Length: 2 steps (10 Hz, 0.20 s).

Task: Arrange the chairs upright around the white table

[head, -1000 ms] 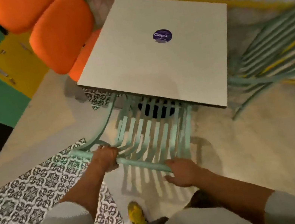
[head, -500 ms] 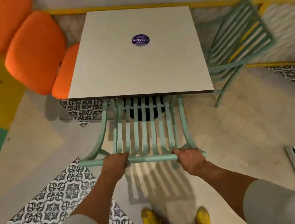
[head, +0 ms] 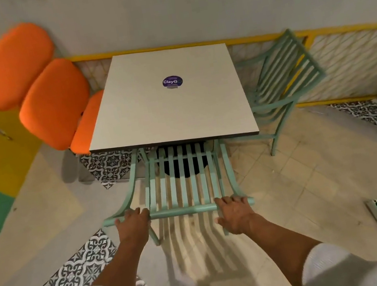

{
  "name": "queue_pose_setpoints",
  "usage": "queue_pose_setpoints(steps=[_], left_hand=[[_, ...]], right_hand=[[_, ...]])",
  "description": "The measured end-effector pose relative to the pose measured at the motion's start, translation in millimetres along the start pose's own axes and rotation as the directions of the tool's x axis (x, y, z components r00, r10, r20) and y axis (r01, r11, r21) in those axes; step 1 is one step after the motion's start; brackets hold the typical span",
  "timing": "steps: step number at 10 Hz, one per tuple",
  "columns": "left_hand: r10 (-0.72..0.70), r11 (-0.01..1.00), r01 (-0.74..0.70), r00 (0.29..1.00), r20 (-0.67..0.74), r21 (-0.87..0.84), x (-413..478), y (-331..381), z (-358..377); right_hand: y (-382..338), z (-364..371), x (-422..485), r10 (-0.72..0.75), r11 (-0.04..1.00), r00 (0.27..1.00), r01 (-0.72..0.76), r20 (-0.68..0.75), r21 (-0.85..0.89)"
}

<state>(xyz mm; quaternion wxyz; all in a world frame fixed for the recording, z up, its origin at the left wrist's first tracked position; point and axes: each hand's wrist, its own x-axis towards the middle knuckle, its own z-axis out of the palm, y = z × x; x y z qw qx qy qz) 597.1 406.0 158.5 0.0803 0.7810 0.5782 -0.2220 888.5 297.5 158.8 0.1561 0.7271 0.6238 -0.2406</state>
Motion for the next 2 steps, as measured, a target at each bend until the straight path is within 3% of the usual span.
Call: queue_pose_setpoints(steps=[1, 2], left_hand=[[-0.084, 0.996, 0.084, 0.996, 0.012, -0.013, -20.8, 5.9, -10.3], [-0.014, 0.999, 0.011, 0.995, -0.097, -0.04, -29.9, 19.3, -43.6]], right_hand=[[4.1, -1.7, -20.3, -0.064, 0.997, 0.997, 0.062, 0.033, 0.055], [9.6, -22.2, -37.4, -0.1, 0.986, 0.995, 0.1, -0.003, 0.136]])
